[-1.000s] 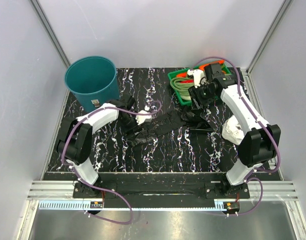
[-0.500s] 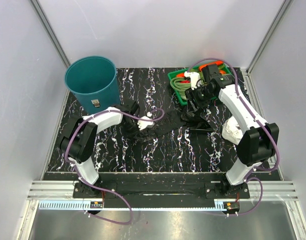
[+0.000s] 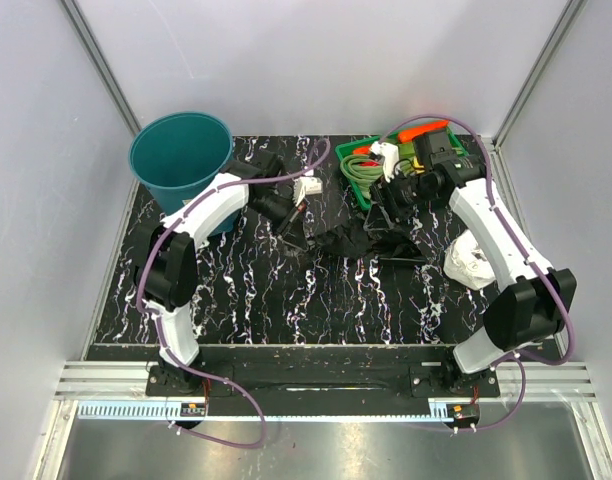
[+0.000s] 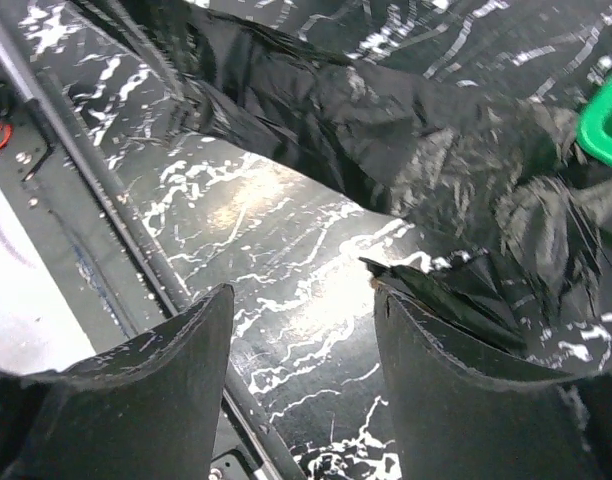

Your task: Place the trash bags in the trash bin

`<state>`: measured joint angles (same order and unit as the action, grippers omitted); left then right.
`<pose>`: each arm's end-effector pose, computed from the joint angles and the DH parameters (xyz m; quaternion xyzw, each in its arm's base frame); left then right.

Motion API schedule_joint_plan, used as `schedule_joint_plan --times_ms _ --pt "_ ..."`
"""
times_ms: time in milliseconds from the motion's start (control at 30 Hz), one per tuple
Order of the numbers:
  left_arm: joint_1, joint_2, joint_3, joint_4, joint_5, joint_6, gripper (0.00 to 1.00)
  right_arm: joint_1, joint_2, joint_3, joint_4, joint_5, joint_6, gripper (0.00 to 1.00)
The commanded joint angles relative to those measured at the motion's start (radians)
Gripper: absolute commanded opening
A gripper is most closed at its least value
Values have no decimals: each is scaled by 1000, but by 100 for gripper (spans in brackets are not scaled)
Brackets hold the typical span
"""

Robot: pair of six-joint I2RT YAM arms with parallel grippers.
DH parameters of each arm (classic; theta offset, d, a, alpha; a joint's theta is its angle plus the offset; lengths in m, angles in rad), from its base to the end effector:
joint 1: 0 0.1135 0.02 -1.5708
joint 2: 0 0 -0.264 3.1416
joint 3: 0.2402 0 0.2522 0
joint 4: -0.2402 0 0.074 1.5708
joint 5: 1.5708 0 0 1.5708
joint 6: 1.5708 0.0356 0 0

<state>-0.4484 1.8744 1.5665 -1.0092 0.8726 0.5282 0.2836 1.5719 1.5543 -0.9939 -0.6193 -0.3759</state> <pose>0.3260 -0.1871 0.2546 0.4690 0.7689 -0.4143 0.1313 0.3023 0.1096 0.3459 -0.3760 0.8389 0.2804 0.2761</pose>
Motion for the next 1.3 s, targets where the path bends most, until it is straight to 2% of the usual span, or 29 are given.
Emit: schedule_joint_plan --times_ms 0,133,300,700,767,833,867,933,1033,1200,1267 --pt "5 41 99 -103 287 -82 0 35 -24 33 -38 -185 -128 65" --pt "7 100 203 -219 379 -45 0 123 -16 7 -19 -117 -201 67" --pt "7 161 305 -377 430 61 0 155 -7 -60 81 -83 -225 68" --pt "5 154 305 -451 450 135 0 186 86 -86 224 -112 -255 69" --pt "5 149 303 -453 454 138 0 195 89 -91 245 -117 -244 66" --pt "5 143 302 -453 459 142 0 204 86 -95 259 -123 -232 58" --pt "5 141 302 -457 462 147 0 206 82 -102 268 -126 -216 49" --pt "7 140 302 -462 462 161 0 209 65 -115 294 -132 -186 23" --pt "11 140 303 -460 462 167 0 209 36 -128 301 -125 -161 3" --pt "45 146 305 -450 459 168 7 209 8 -142 307 -106 -91 0" --pt "60 141 305 -434 444 161 18 209 10 -137 304 -103 -58 0"
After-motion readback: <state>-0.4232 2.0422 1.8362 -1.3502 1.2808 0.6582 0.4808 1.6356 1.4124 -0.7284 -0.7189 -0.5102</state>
